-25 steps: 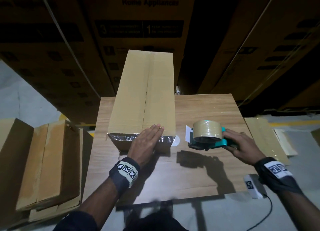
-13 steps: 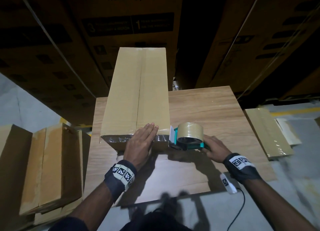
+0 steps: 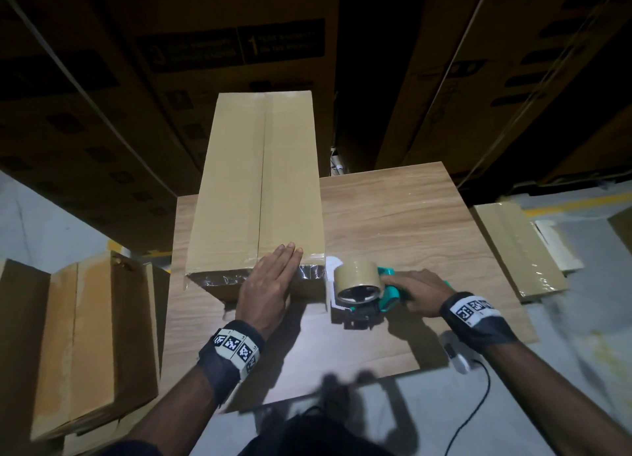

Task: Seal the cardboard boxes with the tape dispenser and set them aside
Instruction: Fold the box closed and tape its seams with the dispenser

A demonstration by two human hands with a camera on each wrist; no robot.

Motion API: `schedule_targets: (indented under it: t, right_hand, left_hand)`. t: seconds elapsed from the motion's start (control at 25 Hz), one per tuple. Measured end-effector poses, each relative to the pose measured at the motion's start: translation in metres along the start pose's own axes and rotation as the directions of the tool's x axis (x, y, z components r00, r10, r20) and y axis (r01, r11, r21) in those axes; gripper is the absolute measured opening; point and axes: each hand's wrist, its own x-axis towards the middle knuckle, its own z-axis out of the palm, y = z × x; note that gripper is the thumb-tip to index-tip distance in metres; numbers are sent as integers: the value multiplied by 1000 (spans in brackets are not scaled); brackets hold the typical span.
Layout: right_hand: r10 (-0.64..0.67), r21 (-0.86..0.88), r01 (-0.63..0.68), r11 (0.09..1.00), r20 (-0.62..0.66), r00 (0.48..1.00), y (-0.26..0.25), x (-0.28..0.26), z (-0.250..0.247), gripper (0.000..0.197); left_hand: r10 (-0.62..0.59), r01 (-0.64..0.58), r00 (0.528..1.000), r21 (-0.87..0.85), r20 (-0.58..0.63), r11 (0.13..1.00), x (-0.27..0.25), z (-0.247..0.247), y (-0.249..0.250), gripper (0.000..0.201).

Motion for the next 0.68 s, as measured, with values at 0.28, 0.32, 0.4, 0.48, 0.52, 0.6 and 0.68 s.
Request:
schedule_targets:
  t: [0.28,0.32,0.4,0.48,0.52,0.6,0.68]
  right_hand:
    - [455,927,-203,317,39,890,-4,12,90,52]
    - [485,954,-213,211,87,870,-7,20,101,53]
    - [519,963,-239,124,143,843,-11,31,113,60]
    - [520,970,-229,81,155,840,-8,40,123,72]
    - [519,970,-234,69,165,839,-11,41,123,70]
    - [559,964,-257,63,179,810,-6,49,138,59]
    - [592,952,-302,37,223,775,0,53,148,74]
  left_hand:
    - [2,-2,999,-2,43,1000,7,1,8,94]
    - [-1,1,999,3,46,1000,8,3,10,93]
    - [5,-6,1000,14,24,1000,8,3,11,88]
    - [33,-33,999,-2,22,999,6,3,8,73]
    - [41,-41,998,5,52,999,4,2,3,66]
    - [12,-20,993,72,118,997,-2,-4,-11,66]
    - [-62,49,990,98,128,994,-13,-20,-31,76]
